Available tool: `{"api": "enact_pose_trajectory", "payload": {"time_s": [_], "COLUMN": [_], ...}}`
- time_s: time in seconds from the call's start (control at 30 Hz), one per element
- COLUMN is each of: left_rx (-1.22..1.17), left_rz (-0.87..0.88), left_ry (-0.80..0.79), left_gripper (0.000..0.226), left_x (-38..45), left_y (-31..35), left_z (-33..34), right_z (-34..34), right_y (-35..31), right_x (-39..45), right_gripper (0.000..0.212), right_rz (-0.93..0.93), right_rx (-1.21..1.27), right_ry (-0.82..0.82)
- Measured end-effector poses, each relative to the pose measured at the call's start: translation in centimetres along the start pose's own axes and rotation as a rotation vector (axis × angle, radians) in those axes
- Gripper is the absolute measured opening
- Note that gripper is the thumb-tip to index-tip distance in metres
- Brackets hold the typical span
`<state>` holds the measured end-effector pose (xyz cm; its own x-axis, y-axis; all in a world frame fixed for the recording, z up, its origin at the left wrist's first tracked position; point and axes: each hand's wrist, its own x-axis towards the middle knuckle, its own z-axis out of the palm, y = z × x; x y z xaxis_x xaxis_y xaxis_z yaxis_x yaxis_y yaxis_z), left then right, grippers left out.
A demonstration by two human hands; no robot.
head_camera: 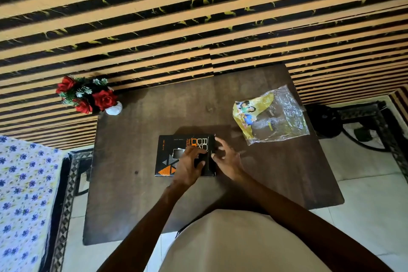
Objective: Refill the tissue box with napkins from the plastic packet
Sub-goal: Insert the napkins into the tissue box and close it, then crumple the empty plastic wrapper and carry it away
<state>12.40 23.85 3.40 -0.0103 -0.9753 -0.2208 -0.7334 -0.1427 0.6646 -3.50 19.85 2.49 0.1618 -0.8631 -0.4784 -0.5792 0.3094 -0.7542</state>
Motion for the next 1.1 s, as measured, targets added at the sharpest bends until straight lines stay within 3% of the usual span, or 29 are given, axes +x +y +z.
{"api": "enact_pose_trajectory", "payload": {"time_s": [0.13, 0.27, 0.4, 0.53, 0.6, 0.67, 0.77, 0.8, 0.87, 0.93, 1.1], "left_rx": [0.189, 0.302, 0.097, -0.056, -0.052, -0.055, -0.128, -0.239, -0.621, -0.898, -0.897], "left_rz": [-0.021, -0.167, -0.473, -0.578, -0.583, -0.587, -0.580, -0.581, -0.626, -0.693, -0.599], "left_ry": [0.166, 0.285, 0.319, 0.292, 0.296, 0.306, 0.309, 0.322, 0.357, 0.317, 0.214], "left_gripper": [0.046, 0.081, 0.119, 0.132, 0.133, 0.132, 0.126, 0.117, 0.077, 0.053, 0.056], "left_x": [-0.2, -0.9, -1.2, -1.6, -1.8, -1.8, -1.7, -1.7, -2.0, -2.3, -0.6], "left_y": [-1.8, -2.8, -3.7, -3.5, -3.2, -3.0, -3.4, -4.1, -4.7, -4.4, -4.4], "left_z": [-0.8, -1.2, -1.2, -1.3, -1.6, -2.0, -1.9, -2.0, -2.3, -2.8, -4.8], "right_z": [0.2, 0.7, 0.0, 0.1, 0.6, 1.2, 1.5, 1.5, 1.6, 1.9, 2.1], "right_y": [-0.4, 0.0, -0.4, 0.0, -0.3, -0.6, -0.4, -0.6, -0.7, -0.7, -1.7], "right_x": [0.2, 0.6, 0.1, 0.3, 0.1, 0.1, 0.1, -0.1, -0.4, -0.5, 1.7], "right_gripper": [0.065, 0.071, 0.066, 0.063, 0.049, 0.034, 0.030, 0.037, 0.061, 0.078, 0.093], "right_rz": [0.026, 0.036, 0.089, 0.138, 0.146, 0.134, 0.143, 0.176, 0.245, 0.280, 0.153], "right_rx": [-0.032, -0.004, -0.046, 0.107, 0.264, 0.261, 0.305, 0.372, 0.480, 0.455, 0.347], "right_ry": [-0.004, 0.033, 0.134, 0.157, 0.092, 0.112, 0.111, 0.045, -0.115, -0.207, -0.150]}}
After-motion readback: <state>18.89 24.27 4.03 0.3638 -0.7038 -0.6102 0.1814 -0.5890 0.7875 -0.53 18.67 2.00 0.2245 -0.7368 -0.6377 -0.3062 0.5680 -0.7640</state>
